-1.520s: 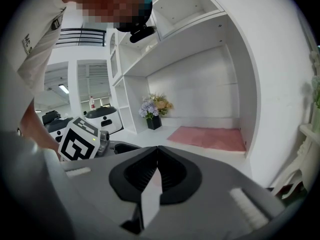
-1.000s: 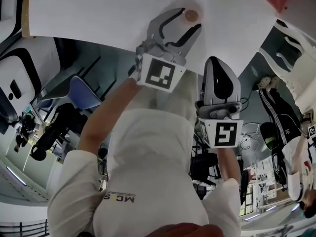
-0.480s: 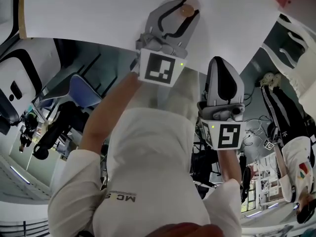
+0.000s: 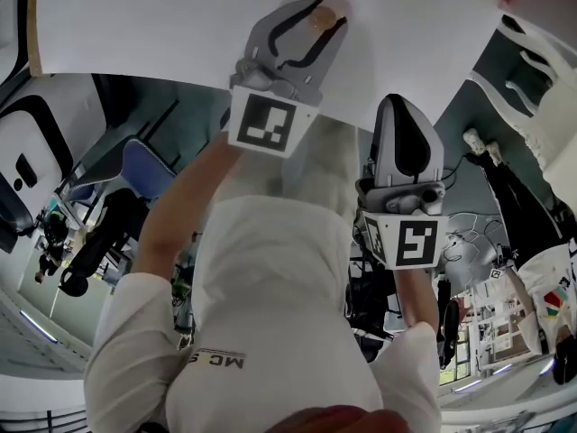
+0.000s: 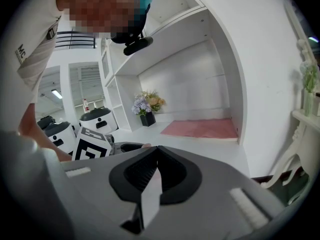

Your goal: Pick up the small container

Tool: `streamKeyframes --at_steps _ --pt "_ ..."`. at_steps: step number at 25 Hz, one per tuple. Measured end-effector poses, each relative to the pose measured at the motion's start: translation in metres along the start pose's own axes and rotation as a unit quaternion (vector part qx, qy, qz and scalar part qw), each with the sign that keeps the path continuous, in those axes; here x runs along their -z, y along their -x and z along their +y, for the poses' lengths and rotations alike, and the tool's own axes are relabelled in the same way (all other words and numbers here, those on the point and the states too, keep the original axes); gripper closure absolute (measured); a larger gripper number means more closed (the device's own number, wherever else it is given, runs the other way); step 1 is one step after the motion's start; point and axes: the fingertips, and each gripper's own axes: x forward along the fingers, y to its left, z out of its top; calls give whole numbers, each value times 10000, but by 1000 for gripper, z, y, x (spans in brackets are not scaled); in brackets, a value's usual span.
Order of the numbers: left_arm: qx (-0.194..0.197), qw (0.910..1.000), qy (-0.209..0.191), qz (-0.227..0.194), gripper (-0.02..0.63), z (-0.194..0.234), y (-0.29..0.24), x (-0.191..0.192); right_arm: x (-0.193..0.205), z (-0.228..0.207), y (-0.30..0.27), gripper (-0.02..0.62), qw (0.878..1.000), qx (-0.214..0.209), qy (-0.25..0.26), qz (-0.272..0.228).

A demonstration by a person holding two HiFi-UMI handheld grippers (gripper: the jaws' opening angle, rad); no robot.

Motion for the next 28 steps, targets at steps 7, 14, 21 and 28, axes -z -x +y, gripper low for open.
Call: streamKeyframes --at_steps 7,14,21,28 --pt "-161 9995 212 195 466 5 20 0 -7 8 1 598 10000 -3 52 -64" --pt "-141 9994 190 253 466 7 55 -12 -19 23 3 598 9999 -40 105 -108" --pt "-227 9991 334 120 466 10 96 -54 -48 37 20 598 9995 -120 274 -123" --pt "-389 9985 373 66 466 22 138 -101 -90 43 33 598 9981 -58 563 -263"
